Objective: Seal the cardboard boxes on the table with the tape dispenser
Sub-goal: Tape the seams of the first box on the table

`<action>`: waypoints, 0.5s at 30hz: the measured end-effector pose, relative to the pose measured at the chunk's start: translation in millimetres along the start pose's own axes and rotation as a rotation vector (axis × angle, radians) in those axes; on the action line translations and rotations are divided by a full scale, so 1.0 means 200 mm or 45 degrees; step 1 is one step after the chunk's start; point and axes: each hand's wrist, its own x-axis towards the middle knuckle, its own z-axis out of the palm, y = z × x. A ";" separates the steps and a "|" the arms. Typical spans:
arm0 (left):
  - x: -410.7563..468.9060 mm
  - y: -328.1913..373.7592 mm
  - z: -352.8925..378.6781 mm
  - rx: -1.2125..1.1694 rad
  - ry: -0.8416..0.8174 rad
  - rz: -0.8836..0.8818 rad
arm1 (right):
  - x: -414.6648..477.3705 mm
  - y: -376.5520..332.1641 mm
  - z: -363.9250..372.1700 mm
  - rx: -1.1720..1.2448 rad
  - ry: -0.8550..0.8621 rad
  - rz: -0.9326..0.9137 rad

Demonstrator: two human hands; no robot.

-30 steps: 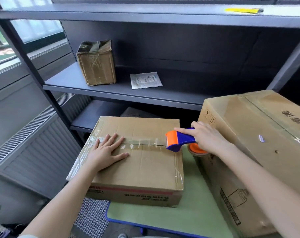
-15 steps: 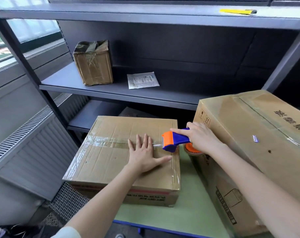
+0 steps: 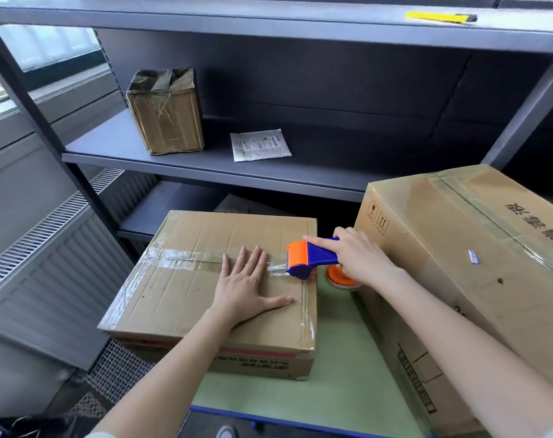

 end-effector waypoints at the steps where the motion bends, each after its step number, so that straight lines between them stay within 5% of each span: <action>1: -0.01 -0.04 0.00 -0.001 0.006 0.011 | 0.01 -0.02 0.00 0.018 0.009 -0.016; 15: -0.04 -0.08 0.00 -0.022 0.054 0.042 | 0.00 0.03 0.05 0.059 -0.052 -0.058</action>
